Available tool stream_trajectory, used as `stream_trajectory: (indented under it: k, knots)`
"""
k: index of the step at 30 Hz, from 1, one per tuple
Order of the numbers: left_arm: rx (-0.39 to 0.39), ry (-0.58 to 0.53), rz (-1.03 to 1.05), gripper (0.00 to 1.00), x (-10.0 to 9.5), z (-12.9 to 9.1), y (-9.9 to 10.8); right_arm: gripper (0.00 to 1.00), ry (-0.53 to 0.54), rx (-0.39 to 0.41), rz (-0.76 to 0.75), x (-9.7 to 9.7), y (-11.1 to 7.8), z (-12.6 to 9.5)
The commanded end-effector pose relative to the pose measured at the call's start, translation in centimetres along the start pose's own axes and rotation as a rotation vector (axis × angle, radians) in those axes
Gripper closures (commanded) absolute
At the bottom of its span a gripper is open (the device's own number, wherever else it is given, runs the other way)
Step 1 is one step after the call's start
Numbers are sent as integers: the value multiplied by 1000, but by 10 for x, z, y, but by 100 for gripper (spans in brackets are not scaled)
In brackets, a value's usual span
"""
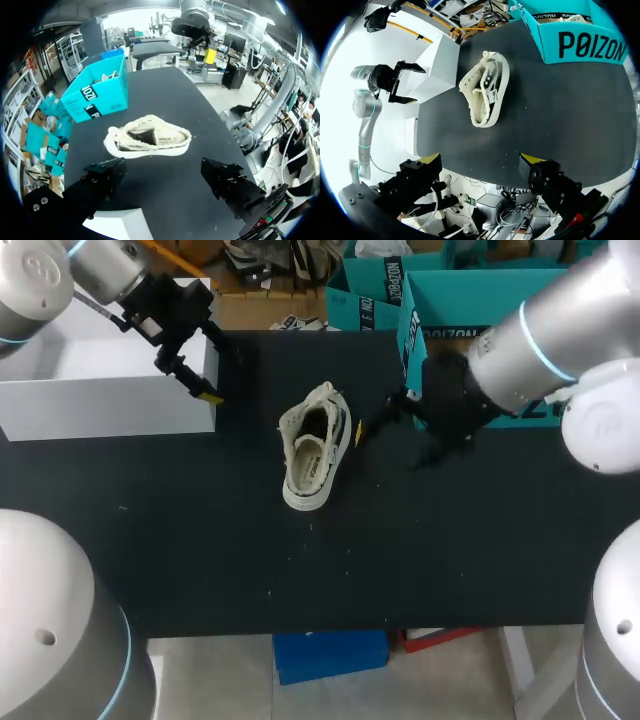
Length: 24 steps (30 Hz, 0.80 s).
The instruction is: Take the shoe out of the shoebox, open the shoe tongue, remove and reinsert the insole, then place the shoe into the shoebox
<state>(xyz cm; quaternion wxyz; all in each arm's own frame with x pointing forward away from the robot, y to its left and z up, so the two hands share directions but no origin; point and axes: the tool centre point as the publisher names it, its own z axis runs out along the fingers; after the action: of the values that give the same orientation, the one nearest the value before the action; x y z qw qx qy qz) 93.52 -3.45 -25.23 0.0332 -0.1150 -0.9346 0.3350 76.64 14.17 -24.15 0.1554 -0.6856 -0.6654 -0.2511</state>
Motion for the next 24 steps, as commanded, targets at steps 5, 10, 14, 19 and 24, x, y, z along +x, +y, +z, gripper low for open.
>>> stream_trajectory:
  k: [5,10,14,19,24]
  knots:
    - [-4,-1,-1,0,1,0,0,0,-510,204,-106,0,50,29]
    - [-4,-1,-1,0,1,0,0,0,-525,218,-143,3,80,53]
    - [-4,-1,-1,0,1,0,0,0,-537,229,-169,8,98,71]
    - [-4,-1,-1,0,1,0,0,0,-553,208,-152,7,110,87]
    - [-4,-1,-1,0,1,0,0,0,-566,198,-155,6,115,104]
